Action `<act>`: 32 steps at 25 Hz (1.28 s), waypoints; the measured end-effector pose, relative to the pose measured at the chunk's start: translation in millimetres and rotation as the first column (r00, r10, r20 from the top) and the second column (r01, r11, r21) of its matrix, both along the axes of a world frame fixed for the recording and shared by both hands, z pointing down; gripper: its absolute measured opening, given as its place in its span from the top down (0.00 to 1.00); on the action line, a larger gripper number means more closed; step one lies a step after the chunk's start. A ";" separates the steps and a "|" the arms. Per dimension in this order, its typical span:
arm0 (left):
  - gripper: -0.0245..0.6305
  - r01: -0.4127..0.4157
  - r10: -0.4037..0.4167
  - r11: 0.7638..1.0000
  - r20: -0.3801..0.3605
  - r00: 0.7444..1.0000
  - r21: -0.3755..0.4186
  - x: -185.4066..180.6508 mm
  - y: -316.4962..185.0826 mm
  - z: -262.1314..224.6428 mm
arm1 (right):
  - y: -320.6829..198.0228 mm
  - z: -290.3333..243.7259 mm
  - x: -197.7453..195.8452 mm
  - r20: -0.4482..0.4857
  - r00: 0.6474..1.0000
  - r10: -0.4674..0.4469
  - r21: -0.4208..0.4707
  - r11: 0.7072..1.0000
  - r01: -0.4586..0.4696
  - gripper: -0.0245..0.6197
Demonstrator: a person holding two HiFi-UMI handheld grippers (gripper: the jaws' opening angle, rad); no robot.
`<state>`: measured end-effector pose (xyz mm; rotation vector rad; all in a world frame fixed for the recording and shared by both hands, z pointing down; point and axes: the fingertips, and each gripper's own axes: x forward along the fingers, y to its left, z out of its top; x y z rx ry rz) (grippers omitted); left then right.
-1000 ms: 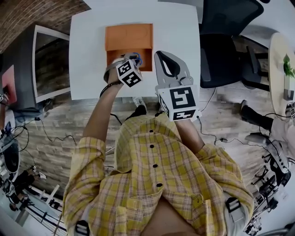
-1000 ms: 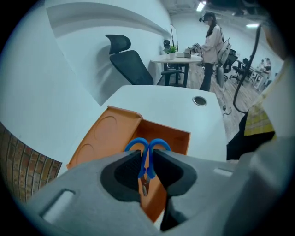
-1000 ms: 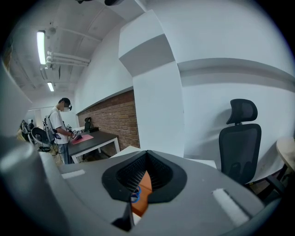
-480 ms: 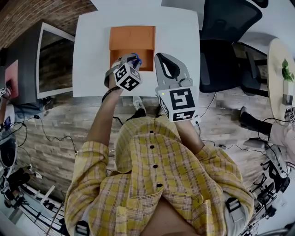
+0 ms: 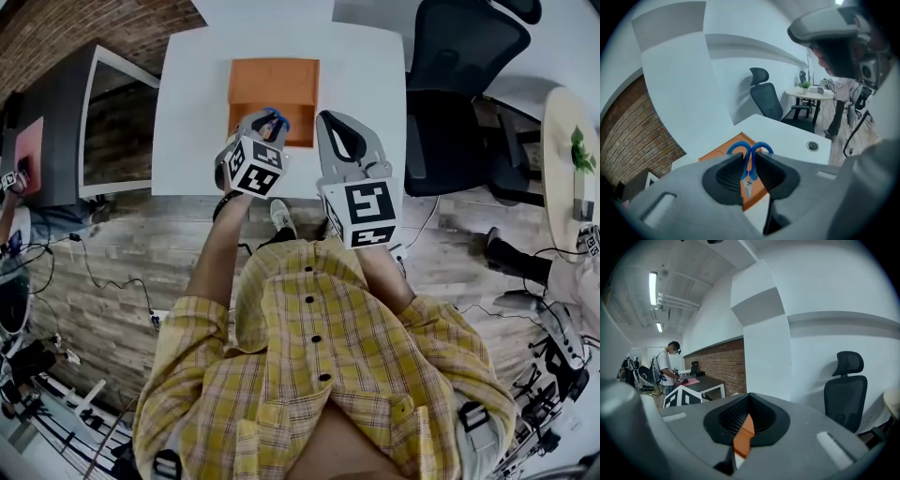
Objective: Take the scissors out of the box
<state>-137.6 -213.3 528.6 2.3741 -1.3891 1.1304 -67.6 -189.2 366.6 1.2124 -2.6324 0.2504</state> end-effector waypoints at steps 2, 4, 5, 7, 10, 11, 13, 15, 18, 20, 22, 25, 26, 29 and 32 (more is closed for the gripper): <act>0.83 0.039 -0.038 0.999 -0.023 0.999 0.026 -2.9 2.0 -12.3 | 2.0 -4.6 -1.3 0.020 1.000 -0.003 0.002 1.000 0.003 0.97; 0.83 0.078 -0.075 0.995 -0.055 0.996 0.053 -5.7 5.6 -26.6 | 4.0 -9.5 -3.3 0.030 1.000 -0.005 0.013 1.000 0.004 0.97; 0.83 0.098 -0.093 0.993 -0.074 0.993 0.066 -6.5 7.7 -34.2 | 5.0 -11.3 -4.1 0.031 1.000 -0.006 0.018 1.000 0.005 0.97; 0.83 0.129 -0.119 0.987 -0.112 0.987 0.090 -6.0 12.1 -48.8 | 7.3 -13.6 -4.8 0.029 1.000 -0.008 0.025 1.000 0.007 0.97; 0.83 0.165 -0.144 0.978 -0.153 0.978 0.130 -2.5 17.2 -69.3 | 11.2 -17.4 -4.4 0.030 0.999 -0.012 0.033 0.999 0.011 0.97; 0.83 0.179 -0.154 0.973 -0.168 0.974 0.143 -2.2 18.7 -75.7 | 12.1 -19.2 -4.7 0.032 0.999 -0.014 0.037 0.999 0.013 0.97; 0.83 0.211 -0.176 0.964 -0.208 0.962 0.161 -3.0 22.7 -88.0 | 13.9 -22.9 -5.9 0.041 0.999 -0.017 0.045 0.999 0.015 0.97; 0.83 0.246 -0.200 0.954 -0.243 0.949 0.174 -4.5 28.0 -99.6 | 15.6 -26.8 -6.0 0.054 0.998 -0.017 0.057 0.998 0.014 0.97; 0.83 0.285 -0.220 0.936 -0.288 0.932 0.205 -6.1 34.5 -118.0 | 18.4 -30.6 -5.8 0.064 0.998 -0.020 0.070 0.997 0.015 0.97; 0.83 0.301 -0.226 0.927 -0.310 0.924 0.222 -7.1 38.5 -127.9 | 20.8 -31.7 -7.1 0.063 0.998 -0.025 0.075 0.997 0.020 0.97; 0.83 0.316 -0.233 0.919 -0.325 0.917 0.234 -7.3 42.1 -135.8 | 23.0 -32.6 -7.6 0.062 0.998 -0.030 0.078 0.997 0.026 0.97; 0.83 0.339 -0.242 0.906 -0.347 0.906 0.254 -8.3 46.3 -146.9 | 24.0 -34.4 -9.4 0.063 0.997 -0.038 0.084 0.996 0.033 0.97; 0.83 0.345 -0.243 0.901 -0.353 0.904 0.262 -8.7 47.5 -150.4 | 24.1 -35.1 -10.1 0.064 0.997 -0.040 0.086 0.996 0.035 0.97; 0.83 0.364 -0.245 0.889 -0.382 0.891 0.278 -8.7 51.1 -159.8 | 24.8 -37.3 -11.4 0.067 0.997 -0.045 0.093 0.995 0.038 0.97; 0.83 0.370 -0.236 0.878 -0.399 0.886 0.302 -7.2 55.4 -171.0 | 25.9 -40.3 -12.7 0.073 0.996 -0.044 0.100 0.994 0.037 0.97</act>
